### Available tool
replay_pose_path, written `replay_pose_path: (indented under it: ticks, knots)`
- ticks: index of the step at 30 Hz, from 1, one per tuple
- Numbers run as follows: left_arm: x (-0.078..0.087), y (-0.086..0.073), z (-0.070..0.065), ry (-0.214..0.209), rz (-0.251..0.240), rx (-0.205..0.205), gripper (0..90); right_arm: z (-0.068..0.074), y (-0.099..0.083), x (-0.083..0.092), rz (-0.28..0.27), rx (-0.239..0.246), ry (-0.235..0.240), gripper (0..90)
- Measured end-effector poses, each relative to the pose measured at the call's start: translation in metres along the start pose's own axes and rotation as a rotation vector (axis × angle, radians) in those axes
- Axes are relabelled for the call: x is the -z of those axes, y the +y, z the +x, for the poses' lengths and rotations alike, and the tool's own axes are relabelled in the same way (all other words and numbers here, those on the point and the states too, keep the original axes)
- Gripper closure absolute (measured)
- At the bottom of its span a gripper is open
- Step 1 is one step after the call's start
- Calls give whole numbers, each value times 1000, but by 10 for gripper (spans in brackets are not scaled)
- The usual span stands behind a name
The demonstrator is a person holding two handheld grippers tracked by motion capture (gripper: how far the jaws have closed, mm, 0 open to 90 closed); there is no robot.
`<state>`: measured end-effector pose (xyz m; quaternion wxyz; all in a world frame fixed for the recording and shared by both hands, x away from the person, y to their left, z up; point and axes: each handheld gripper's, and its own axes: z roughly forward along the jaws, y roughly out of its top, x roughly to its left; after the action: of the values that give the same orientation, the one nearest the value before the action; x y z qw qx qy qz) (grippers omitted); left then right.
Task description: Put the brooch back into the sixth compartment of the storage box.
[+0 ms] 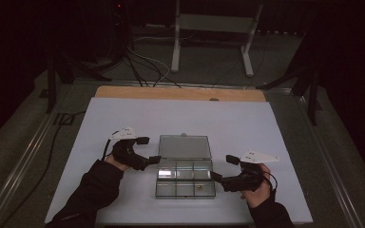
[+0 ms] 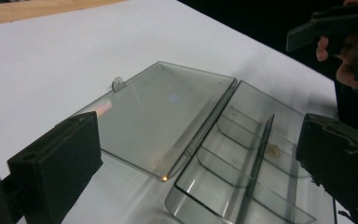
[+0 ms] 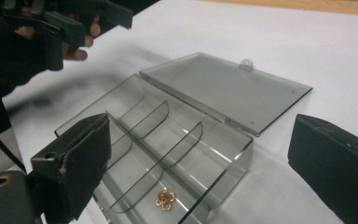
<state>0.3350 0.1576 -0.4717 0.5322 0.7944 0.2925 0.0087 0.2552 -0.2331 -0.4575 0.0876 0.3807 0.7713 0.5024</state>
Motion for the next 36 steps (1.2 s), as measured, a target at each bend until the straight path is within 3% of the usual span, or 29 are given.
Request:
replay_pose_path:
  ticks: [3,9,18,21,25,30,36]
  knots:
    - [-2,1,6,-7,-13,31,19,-2,0,3,-14,0,-19,55]
    - [-6,4,13,16,-20,51,19,-5,-2,3,-25,11,-39,39]
    - [-15,8,19,121,0,84,19,-11,-5,-1,-24,8,-29,55]
    - [-18,8,21,125,12,95,19,-12,-5,-2,-15,14,-32,53]
    - [-21,7,24,172,9,134,19,-13,-5,-1,-24,21,-42,35]
    - [-25,8,26,201,36,181,19,-13,-6,0,-32,35,-52,34]
    - [-31,5,30,160,64,250,19,-12,-6,-1,-30,44,-59,34]
